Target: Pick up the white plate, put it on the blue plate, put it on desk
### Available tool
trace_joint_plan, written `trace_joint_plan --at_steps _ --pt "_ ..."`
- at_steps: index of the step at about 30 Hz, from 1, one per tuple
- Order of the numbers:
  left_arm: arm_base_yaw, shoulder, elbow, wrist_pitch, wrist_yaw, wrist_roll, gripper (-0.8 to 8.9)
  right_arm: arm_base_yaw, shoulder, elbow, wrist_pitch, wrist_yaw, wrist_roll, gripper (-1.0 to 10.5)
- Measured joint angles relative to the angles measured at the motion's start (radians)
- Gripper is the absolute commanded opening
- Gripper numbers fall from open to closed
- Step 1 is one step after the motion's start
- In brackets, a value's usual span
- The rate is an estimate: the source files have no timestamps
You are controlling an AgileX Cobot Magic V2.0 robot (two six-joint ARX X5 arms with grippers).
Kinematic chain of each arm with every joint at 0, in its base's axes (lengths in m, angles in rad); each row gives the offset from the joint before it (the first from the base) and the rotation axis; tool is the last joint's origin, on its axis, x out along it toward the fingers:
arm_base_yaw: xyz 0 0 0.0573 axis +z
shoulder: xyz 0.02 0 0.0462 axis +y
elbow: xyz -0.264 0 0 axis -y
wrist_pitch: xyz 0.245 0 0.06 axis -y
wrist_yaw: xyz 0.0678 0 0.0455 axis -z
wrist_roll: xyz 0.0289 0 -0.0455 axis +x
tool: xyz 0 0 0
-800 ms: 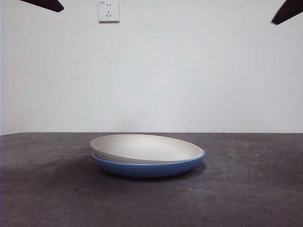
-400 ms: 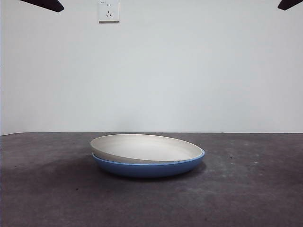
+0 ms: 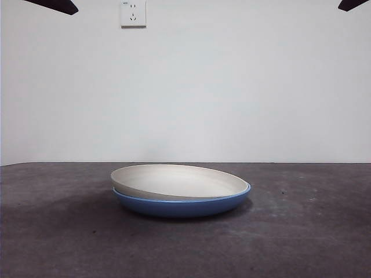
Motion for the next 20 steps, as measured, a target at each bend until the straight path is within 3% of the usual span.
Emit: trace_joint_plan --at_steps 4,6,8,10,20 --pt "0.0 0.0 0.0 0.0 0.0 0.0 2.79 0.0 0.0 0.0 0.0 0.0 0.0 3.4" --pt "0.0 0.0 0.0 0.0 0.0 0.001 1.55 0.0 0.0 0.0 0.0 0.0 0.0 2.9" --pt "0.0 0.0 0.0 0.0 0.0 0.003 -0.02 0.0 0.0 0.0 -0.002 0.0 0.0 1.5" --pt "0.0 0.0 0.0 0.0 0.0 0.002 0.15 0.0 0.0 0.0 -0.007 0.0 0.0 0.0" --pt "0.0 0.0 0.0 0.0 0.0 0.002 0.15 0.0 0.0 0.0 0.009 0.0 0.0 0.1"
